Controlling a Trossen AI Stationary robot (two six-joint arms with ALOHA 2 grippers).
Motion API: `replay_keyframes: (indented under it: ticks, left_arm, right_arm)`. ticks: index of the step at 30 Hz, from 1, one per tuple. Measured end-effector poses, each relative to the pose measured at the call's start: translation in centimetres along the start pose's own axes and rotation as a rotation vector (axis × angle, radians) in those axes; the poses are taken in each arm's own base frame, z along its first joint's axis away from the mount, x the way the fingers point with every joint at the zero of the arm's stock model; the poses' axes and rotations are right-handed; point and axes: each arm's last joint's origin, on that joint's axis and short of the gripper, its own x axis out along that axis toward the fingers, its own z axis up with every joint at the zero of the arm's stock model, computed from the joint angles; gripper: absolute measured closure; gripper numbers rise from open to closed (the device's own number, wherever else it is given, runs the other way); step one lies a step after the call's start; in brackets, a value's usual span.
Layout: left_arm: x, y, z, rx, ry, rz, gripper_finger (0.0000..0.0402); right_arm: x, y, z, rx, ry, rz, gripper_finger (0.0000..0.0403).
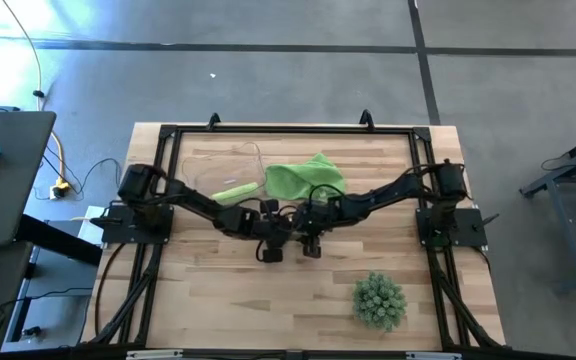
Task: Roll microfiber towels into tight, uniform cylinder then place into a basket
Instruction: Roll the yellow towel, then put the yellow towel into the transparent bin
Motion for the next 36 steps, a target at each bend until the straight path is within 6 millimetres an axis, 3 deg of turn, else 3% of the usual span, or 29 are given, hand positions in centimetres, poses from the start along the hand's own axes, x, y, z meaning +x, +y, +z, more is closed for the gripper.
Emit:
replay_keyframes:
  ticks: [12, 17, 23, 32, 36]
  left_arm:
    - [1.5, 4.3, -0.1, -0.241, 0.078, -0.233, 0.0331]
    - [1.6, 5.0, -0.1, -0.295, 0.087, -0.329, 0.0387]
    - [0.8, 5.0, 0.8, -0.340, 0.074, -0.351, 0.0395]
    - [-4.5, 6.3, 4.2, -0.319, -0.022, -0.415, 0.0399]
    - [-8.1, 7.8, 5.6, -0.287, -0.070, -0.395, 0.0400]
  right_arm:
    - [-7.5, 3.4, -0.2, -0.057, 0.078, 0.048, 0.0247]
    - [-10.5, 5.0, -0.3, -0.108, 0.046, 0.070, 0.0247]
    - [-13.8, 6.1, -0.3, -0.142, -0.023, 0.081, 0.0247]
    - [-17.0, 6.6, -0.2, -0.148, -0.115, 0.102, 0.0247]
    - [-17.5, 6.6, -0.3, -0.146, -0.122, 0.106, 0.0247]
